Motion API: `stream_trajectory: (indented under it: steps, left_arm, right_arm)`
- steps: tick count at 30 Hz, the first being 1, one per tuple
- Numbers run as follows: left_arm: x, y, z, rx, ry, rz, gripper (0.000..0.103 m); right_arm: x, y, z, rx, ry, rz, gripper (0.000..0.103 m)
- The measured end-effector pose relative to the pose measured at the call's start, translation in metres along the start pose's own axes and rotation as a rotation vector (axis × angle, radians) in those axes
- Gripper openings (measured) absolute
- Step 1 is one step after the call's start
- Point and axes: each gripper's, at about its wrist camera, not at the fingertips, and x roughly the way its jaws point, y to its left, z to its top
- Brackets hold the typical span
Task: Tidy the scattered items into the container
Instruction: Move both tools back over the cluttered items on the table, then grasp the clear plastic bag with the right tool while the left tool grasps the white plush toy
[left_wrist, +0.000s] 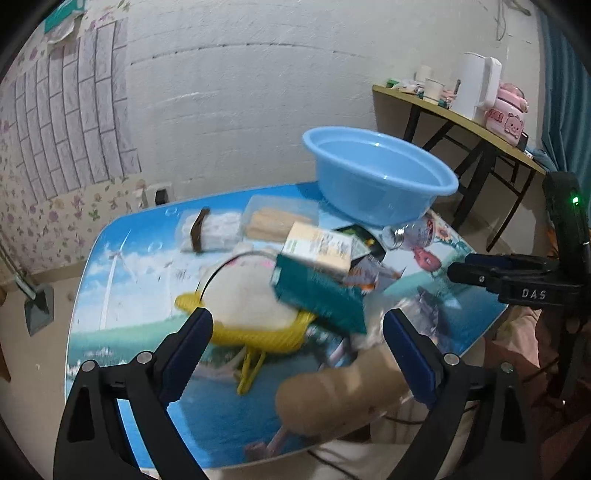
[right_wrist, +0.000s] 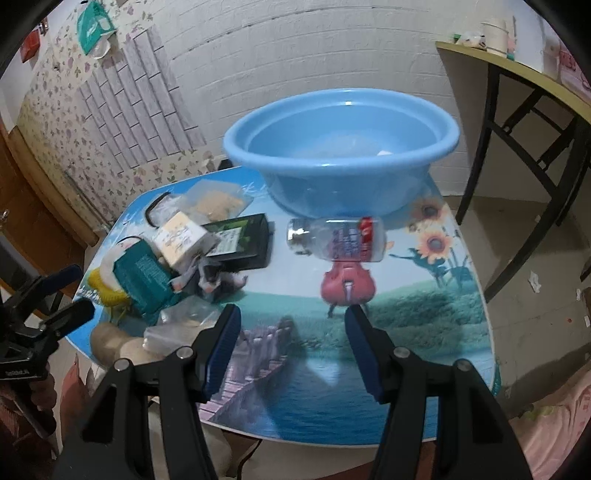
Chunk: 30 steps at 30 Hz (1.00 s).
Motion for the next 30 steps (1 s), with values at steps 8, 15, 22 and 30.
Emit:
stream_trajectory:
  steps: [8,15,22,30]
  left_arm:
    - [0.001,0.02,-0.014,-0.042,0.015,0.025,0.094]
    - [0.012,0.026,-0.007,-0.04,0.004,0.047,0.098]
    - [0.027,0.031,-0.001,-0.016,0.015,0.054,0.098]
    - [0.019,0.024,0.0,0.042,0.0,-0.015,0.098]
  right_arm:
    - [0.011,0.021,-0.008,-0.044,0.041,0.054,0.058]
    - [0.019,0.037,-0.007,-0.036,0.07,0.153,0.066]
    - [0.026,0.047,-0.005,-0.037,0.089,0.187,0.076]
    - [0.018,0.043,-0.001,-0.033,0.077,0.177,0.076]
